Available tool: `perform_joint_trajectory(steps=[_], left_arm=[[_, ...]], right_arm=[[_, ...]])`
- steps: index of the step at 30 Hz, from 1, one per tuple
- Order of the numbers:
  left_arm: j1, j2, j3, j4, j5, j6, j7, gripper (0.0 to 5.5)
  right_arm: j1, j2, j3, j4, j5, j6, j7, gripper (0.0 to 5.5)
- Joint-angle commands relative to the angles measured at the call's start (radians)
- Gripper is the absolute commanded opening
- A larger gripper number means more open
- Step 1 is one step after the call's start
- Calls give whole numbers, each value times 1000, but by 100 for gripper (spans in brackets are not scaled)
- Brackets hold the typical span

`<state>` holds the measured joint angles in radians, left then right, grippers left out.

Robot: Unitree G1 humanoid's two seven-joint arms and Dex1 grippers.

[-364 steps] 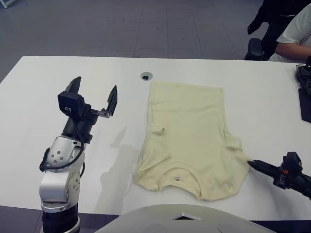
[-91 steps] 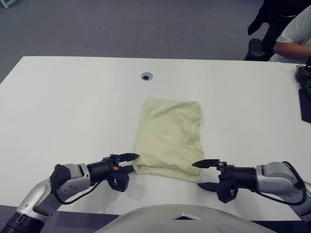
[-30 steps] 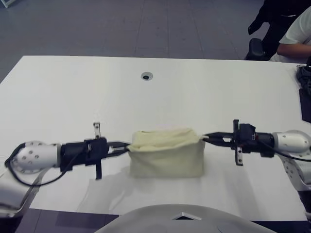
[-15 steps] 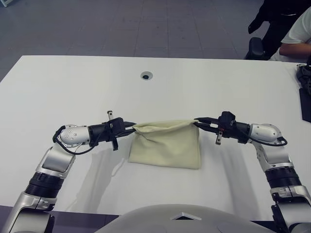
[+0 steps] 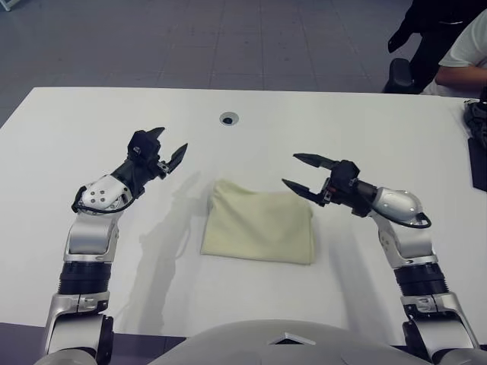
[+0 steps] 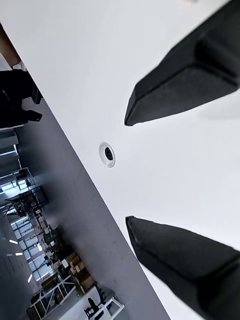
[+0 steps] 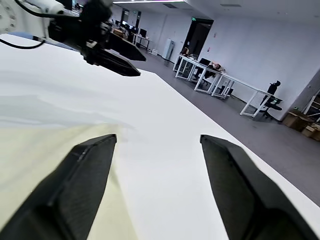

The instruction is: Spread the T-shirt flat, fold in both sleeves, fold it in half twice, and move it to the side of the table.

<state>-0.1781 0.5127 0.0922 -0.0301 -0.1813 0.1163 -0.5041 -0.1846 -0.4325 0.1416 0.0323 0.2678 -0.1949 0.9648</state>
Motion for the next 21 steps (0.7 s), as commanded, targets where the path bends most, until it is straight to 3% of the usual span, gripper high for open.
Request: perform_joint_trajectory(steps=[1,4,9,13,16,21], left_arm=[[-3,-50,39,-82,-24,15,64,410],[16,-83,34,-148,-27,14,94,462],[74,-123,-5,-225,-1,3,115,540],[86,-137,-14,-249,1,15,128,540],[97,-141,-1,-280,-2,23,140,540],[140,-171,32,-353,-14,44,197,540]], right_arm=[[-90,102,127,111,-122,-19,-35,384],[-149,149,198,270,-230,-50,-70,434],[-192,107,226,465,-346,-82,-104,512],[-153,16,164,515,-354,-59,-164,537],[-70,-65,63,467,-328,-40,-247,537],[125,-130,-287,383,-152,126,-471,537]])
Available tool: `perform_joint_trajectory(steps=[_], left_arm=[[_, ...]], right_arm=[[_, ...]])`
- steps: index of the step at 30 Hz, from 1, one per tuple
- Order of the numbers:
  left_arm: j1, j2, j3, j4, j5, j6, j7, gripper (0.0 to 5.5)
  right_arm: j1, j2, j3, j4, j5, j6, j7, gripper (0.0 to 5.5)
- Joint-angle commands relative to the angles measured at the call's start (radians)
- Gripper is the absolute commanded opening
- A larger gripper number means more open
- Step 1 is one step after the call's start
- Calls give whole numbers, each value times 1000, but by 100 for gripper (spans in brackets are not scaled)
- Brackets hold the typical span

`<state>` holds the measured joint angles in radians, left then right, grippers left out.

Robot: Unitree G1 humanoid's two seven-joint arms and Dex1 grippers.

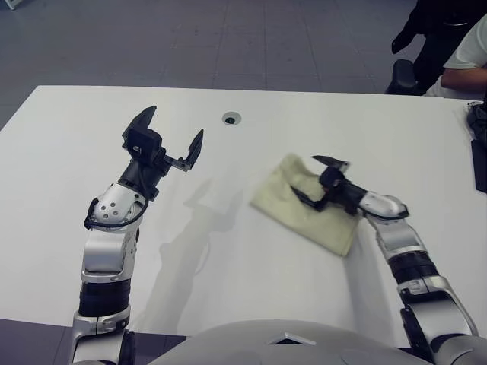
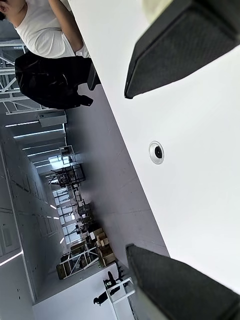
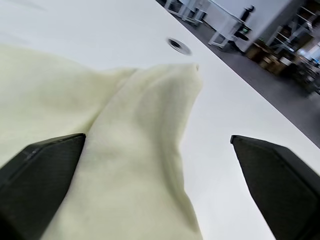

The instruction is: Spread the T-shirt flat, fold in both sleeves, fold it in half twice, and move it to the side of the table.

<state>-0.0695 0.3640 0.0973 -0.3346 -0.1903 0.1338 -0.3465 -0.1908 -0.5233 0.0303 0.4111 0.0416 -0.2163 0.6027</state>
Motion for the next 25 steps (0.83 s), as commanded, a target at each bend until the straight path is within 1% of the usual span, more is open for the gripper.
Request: perform_joint_trajectory(steps=[1,3,5,8,11,12,15,16,19,22,24,25], left_arm=[[42,-28,31,-61,6,28,58,540],[55,-46,28,-74,12,33,83,540],[68,-61,2,-79,29,36,97,540],[94,-64,-59,-83,74,19,94,540],[109,-80,-84,-102,86,18,98,540],[112,-83,-89,-102,93,14,101,540],[114,-88,-106,-92,98,-1,93,540],[113,-92,-105,-88,94,-5,91,540],[118,-106,-96,-92,78,-16,99,540],[120,-131,-103,-109,82,-45,112,540],[100,-161,-107,-99,96,-90,137,540],[81,-189,-104,-78,99,-111,166,540]], right_arm=[[148,-37,-235,11,104,192,-156,537],[169,-24,-326,9,149,274,-247,537],[185,0,-390,-6,177,333,-333,537],[194,28,-426,-34,162,340,-440,537],[172,43,-426,-70,141,314,-499,537],[154,48,-428,-82,144,279,-501,537],[97,14,-412,-128,81,18,-491,537],[74,5,-420,-157,78,-40,-488,537],[16,0,-438,-270,76,-128,-504,537],[-8,49,-387,-411,46,-179,-520,537],[-4,127,-295,-479,21,-218,-523,537],[3,180,-243,-474,17,-237,-521,537]])
